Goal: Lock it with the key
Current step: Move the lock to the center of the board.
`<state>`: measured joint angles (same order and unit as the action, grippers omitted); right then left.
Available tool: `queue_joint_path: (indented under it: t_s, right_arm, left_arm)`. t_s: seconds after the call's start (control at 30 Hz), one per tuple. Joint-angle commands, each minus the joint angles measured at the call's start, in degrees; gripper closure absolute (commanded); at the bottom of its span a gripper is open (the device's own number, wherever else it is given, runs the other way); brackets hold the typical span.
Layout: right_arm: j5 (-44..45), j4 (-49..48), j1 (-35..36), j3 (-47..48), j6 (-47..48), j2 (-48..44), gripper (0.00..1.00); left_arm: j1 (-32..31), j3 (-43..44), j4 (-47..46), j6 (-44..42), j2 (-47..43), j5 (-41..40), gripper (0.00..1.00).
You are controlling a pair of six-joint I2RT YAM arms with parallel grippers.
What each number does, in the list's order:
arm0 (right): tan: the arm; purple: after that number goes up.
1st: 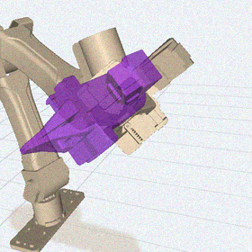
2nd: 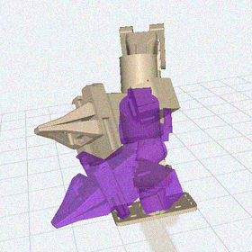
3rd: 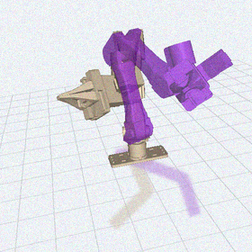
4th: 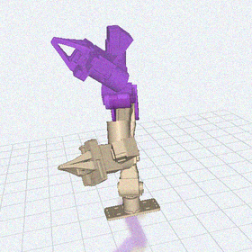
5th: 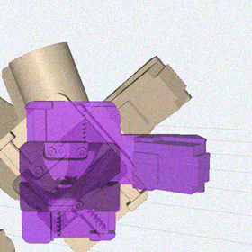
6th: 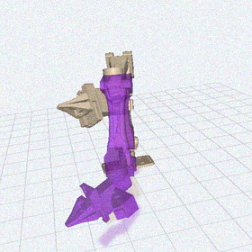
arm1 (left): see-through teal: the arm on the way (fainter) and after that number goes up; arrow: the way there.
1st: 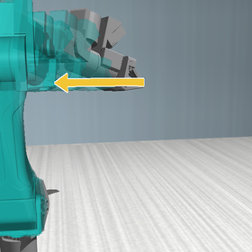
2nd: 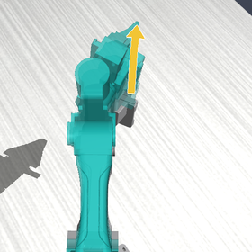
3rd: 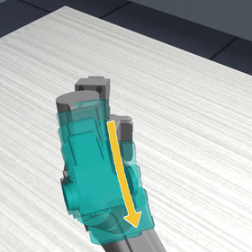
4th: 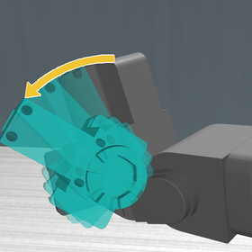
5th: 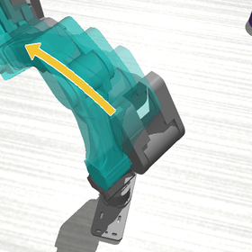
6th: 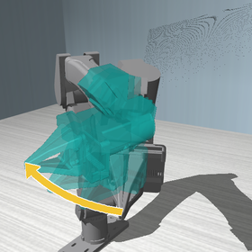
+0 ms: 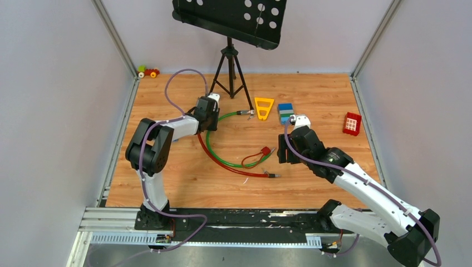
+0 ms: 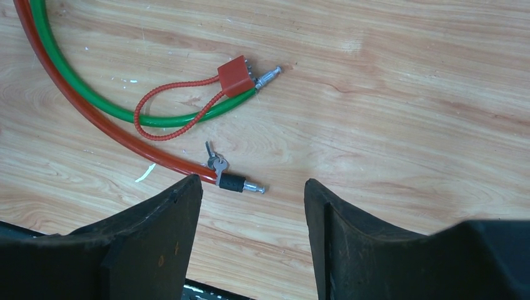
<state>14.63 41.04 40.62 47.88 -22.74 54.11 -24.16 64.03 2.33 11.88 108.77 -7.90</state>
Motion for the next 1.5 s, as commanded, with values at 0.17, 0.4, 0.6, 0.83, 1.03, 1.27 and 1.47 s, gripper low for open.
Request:
queue_joint_path:
  t_s: [0.17, 0.4, 0.6, 0.83, 1.03, 1.27, 1.47]
  right_arm:
    - [0.0, -2.9, -0.2, 0.2, 0.4, -0.3, 0.39]
    - [0.0, -6.1, -0.2, -0.4, -0.1, 0.1, 0.39]
    - [-2.6, -14.6, -0.2, -1.8, -3.3, 2.4, 0.39]
    - [-4.3, -19.6, -0.2, 0.2, -6.8, 11.1, 0.39]
    - [-13.6, -26.1, -0.3, 1.9, -2.6, 20.3, 0.39]
    - [-17.1, -21.7, -0.2, 6.6, -0.3, 25.1, 0.37]
    - [-15.5, -20.1, -0.1, 4.7, 1.5, 21.2, 0.37]
  left_arm:
    - [-0.2, -1.8, 4.4, -1.6, 0.5, 6.0, 0.93]
    - [-5.1, -4.6, 6.6, -0.6, -12.3, 6.2, 0.98]
    - [-9.3, -9.7, 8.5, 2.4, -22.6, 4.7, 1.00]
    - [-11.4, -18.6, 12.6, 5.6, -36.3, 1.8, 1.00]
    - [-14.5, -24.8, 15.8, 8.5, -44.5, 0.3, 1.00]
    - [-14.9, -29.9, 18.1, 11.5, -51.0, -2.9, 0.60]
    - [-14.8, -21.6, 14.1, -0.1, -45.7, -3.4, 0.31]
